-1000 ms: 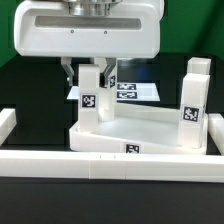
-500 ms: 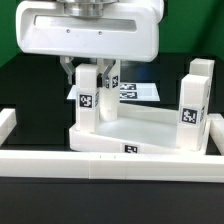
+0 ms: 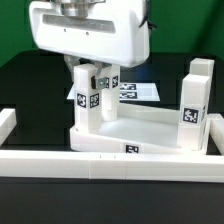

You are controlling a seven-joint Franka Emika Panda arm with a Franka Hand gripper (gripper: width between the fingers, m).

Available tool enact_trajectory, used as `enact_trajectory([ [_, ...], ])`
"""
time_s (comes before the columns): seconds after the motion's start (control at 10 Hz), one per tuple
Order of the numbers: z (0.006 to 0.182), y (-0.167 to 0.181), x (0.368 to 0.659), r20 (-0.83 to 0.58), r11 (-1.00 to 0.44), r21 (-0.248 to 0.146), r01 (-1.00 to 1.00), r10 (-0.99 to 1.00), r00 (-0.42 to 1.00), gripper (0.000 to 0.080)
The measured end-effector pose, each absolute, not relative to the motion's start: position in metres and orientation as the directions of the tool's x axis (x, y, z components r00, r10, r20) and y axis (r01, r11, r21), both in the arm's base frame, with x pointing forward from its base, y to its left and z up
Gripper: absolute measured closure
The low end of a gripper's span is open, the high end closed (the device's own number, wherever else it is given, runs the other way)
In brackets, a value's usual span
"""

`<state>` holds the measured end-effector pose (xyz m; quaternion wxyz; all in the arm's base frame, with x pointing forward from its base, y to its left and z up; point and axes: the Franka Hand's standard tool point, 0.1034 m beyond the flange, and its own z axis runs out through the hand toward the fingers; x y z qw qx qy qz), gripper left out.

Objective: Assemble desk

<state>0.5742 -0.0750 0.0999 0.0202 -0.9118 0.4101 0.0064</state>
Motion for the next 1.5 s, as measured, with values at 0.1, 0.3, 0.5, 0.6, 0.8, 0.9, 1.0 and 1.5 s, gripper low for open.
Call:
enact_trajectory([
  [0.1, 0.0999, -0.0754, 0.5742, -0.037, -0.573, -0.037, -0.819, -0.818, 0.574, 0.0509],
  [0.3, 0.1001, -0.0727, 0.5754, -0.039, -0.437, -0.032, -0.899, -0.898, 0.438, 0.0509],
  [0.5, 0.1, -0.0733, 0.5768, -0.052, -0.289, -0.048, -0.956, -0.955, 0.292, 0.0509],
  [0.6, 0.0999, -0.0738, 0.5775, -0.068, -0.185, -0.059, -0.981, -0.98, 0.189, 0.0509],
  [0.8, 0.0999, -0.0747, 0.5801, -0.09, -0.013, -0.08, -0.997, -0.996, 0.02, 0.0509],
  [0.9, 0.0999, -0.0748, 0.5806, -0.098, 0.047, -0.082, -0.996, -0.994, -0.038, 0.0509],
  [1.0, 0.1, -0.0748, 0.5808, -0.102, 0.092, -0.077, -0.993, -0.991, -0.084, 0.0509],
  [1.5, 0.0969, -0.0732, 0.58, -0.09, 0.056, -0.051, -0.997, -0.995, -0.051, 0.0259],
])
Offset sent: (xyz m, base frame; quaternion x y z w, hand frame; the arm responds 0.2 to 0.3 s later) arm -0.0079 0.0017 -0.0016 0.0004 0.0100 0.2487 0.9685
